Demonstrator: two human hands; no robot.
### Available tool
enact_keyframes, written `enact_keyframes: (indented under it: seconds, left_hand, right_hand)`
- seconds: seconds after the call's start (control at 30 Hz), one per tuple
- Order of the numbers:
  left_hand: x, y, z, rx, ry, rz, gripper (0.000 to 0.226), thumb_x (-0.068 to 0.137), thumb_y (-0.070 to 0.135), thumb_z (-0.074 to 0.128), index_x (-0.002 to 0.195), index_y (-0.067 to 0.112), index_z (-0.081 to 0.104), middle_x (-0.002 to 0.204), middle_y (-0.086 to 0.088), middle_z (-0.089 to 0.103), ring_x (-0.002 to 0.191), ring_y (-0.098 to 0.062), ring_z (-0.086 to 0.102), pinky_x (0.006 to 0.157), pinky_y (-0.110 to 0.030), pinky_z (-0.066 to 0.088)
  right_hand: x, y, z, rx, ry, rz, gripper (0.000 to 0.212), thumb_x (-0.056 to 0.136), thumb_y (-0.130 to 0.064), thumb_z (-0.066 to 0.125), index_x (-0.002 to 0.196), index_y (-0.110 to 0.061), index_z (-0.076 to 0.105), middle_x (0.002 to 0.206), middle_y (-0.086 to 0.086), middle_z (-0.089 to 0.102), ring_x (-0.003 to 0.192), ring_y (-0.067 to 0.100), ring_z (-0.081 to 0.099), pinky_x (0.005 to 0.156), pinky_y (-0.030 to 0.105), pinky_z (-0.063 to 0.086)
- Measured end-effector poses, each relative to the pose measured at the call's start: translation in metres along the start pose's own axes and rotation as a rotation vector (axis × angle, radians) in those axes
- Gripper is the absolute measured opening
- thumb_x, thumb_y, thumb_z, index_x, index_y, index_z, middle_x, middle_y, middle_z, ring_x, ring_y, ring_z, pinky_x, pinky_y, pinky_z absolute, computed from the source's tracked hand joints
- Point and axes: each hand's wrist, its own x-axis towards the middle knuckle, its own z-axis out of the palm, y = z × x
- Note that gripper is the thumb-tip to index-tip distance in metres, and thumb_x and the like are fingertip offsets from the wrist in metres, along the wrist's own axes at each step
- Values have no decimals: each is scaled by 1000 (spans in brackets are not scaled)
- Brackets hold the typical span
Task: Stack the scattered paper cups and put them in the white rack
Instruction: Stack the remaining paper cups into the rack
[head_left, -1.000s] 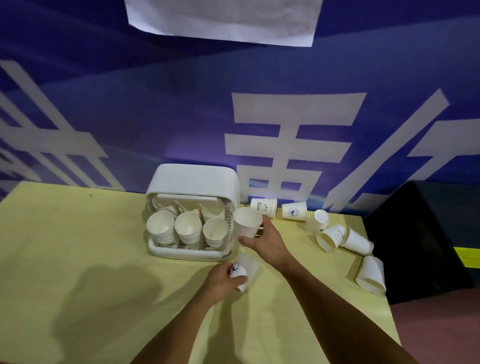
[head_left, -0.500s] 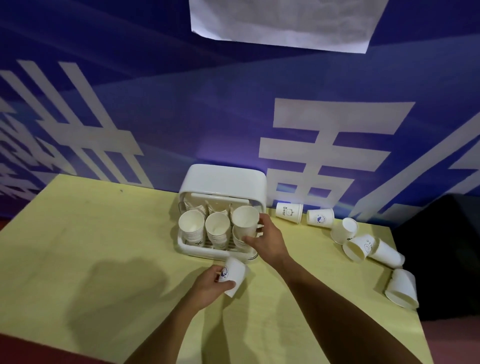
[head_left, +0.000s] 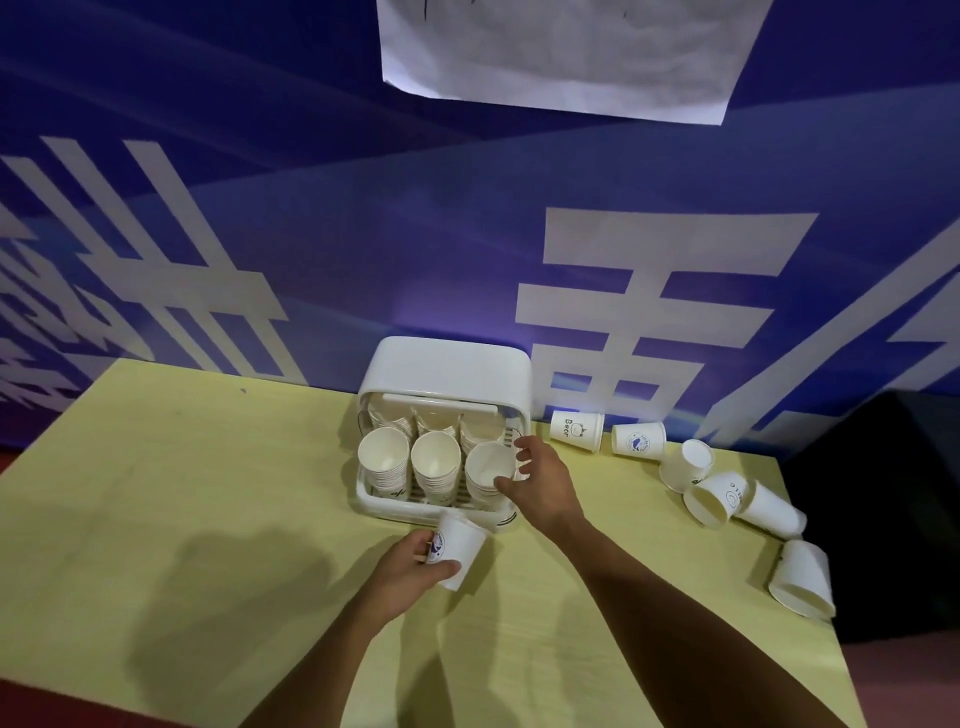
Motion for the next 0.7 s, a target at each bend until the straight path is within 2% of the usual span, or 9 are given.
enact_keyframes:
  seconds: [0.1,0.17,0.23,0.33,0.47,0.57,0.63,0.7]
  left_hand:
    - [-1,8,3,-31,-2,43,54,70,40,79,119,23,62,111,-1,71,102,-19,68,97,-42,53]
    - [-3,13,6,-52,0,64,58,67,44,79,119,24,63,108,-3,72,102,-21,68,97,-44,52]
    - [-3,18,8,-76,7,89,58,66,45,79,117,23,63,109,-3,72,103,-22,67,97,-45,52]
    - [-1,29,11,-109,16,131,56,66,43,81,116,24,64,110,-2,71,103,-19,67,95,-43,53]
    - [2,43,13,-136,-14,179,50,72,35,82,117,26,63,109,-3,72,101,-19,68,82,-31,52]
    - [5,46,15,-150,-18,199,46,75,26,83,117,26,62,108,-2,72,98,-16,68,77,-25,50]
    - [6,45,15,-138,-26,186,53,71,33,85,118,27,61,109,0,72,98,-11,69,78,-23,50]
    - [8,40,13,-90,-44,158,62,65,42,86,120,31,60,109,3,72,99,-6,68,85,-26,53]
  right_hand:
    - [-2,5,-4,34,-72,46,40,77,-38,78,111,-24,61,95,-9,67,85,12,63,74,28,54]
    - [-5,6,-7,56,-179,62,36,77,-47,78,103,-26,63,92,-11,67,84,8,64,68,23,50]
    - [-9,4,-8,72,-281,73,44,74,-58,77,102,-27,64,97,-12,66,86,4,62,66,18,43]
    - [-15,0,-9,106,-352,93,65,63,-69,76,110,-27,61,106,-11,64,92,4,61,67,17,42]
    - [-16,-4,-13,51,-358,94,68,67,-62,78,120,-28,56,114,-8,62,99,10,60,73,20,43]
    - [-14,-5,-16,60,-338,73,73,70,-57,80,130,-26,52,117,-6,60,98,8,58,73,18,42]
    - [-13,-6,-18,51,-341,57,74,70,-54,80,132,-24,53,119,-6,59,103,14,59,79,23,44]
    - [-12,-7,-21,72,-328,31,63,72,-50,81,125,-25,59,116,-8,63,103,15,60,83,27,48]
